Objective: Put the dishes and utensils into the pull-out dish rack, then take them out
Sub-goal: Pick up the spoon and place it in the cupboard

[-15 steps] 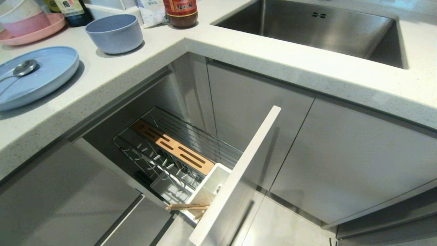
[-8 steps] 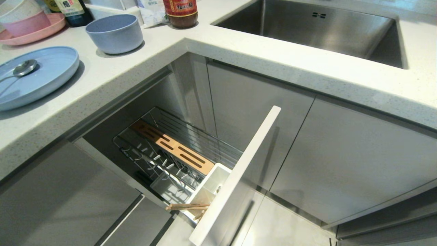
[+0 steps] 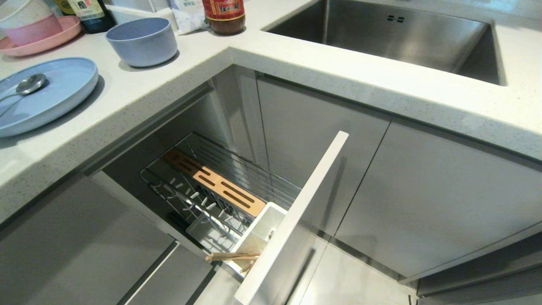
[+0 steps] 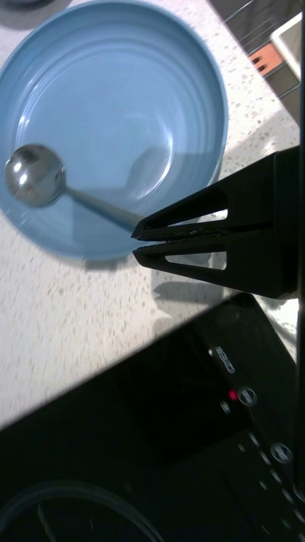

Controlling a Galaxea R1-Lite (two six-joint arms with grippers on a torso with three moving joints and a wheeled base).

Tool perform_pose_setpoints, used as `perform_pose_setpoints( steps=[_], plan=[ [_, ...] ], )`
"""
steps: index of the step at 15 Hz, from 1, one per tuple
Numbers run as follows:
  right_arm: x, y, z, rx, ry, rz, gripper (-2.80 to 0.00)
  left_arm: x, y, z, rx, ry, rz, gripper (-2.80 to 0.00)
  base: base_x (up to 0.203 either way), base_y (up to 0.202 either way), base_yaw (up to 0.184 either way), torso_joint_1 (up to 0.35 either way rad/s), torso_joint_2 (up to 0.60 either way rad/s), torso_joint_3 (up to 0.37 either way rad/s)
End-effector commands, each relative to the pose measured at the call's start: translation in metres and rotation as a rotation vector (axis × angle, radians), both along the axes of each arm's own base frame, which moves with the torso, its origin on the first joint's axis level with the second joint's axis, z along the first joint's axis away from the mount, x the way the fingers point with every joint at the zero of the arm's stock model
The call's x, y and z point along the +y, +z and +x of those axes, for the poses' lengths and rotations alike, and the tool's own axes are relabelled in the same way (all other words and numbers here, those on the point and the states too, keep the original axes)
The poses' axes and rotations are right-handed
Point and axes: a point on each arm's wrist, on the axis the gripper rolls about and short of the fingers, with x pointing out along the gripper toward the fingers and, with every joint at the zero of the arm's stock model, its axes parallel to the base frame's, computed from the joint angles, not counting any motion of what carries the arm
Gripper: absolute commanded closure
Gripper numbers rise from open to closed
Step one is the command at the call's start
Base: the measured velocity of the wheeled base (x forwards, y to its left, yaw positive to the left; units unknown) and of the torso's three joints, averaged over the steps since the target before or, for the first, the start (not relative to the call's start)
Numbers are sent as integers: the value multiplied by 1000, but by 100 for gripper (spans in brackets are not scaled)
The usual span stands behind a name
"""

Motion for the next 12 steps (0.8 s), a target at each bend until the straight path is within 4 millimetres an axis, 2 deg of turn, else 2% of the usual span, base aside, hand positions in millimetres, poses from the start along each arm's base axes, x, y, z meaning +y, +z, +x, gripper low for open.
perform_pose_setpoints(
  steps=[1,5,6,7,12],
  plan=[
    [0,-1,0,0,0,-1,0,10,-6,10,26,-55,-30,0,0,0,0,0,0,0],
    [0,-1,0,-1,0,0,0,11,-14,14,86,-145,-33,0,0,0,0,0,0,0],
    [0,0,0,-2,0,0,0,12,-15,14,98,-155,-28,-29,0,0,0,0,0,0],
    [0,0,0,-2,0,0,0,13,-16,16,103,-159,-27,-280,0,0,0,0,0,0],
    [0,0,0,-2,0,0,0,19,-18,24,103,-191,-44,-280,0,0,0,0,0,0]
  ],
)
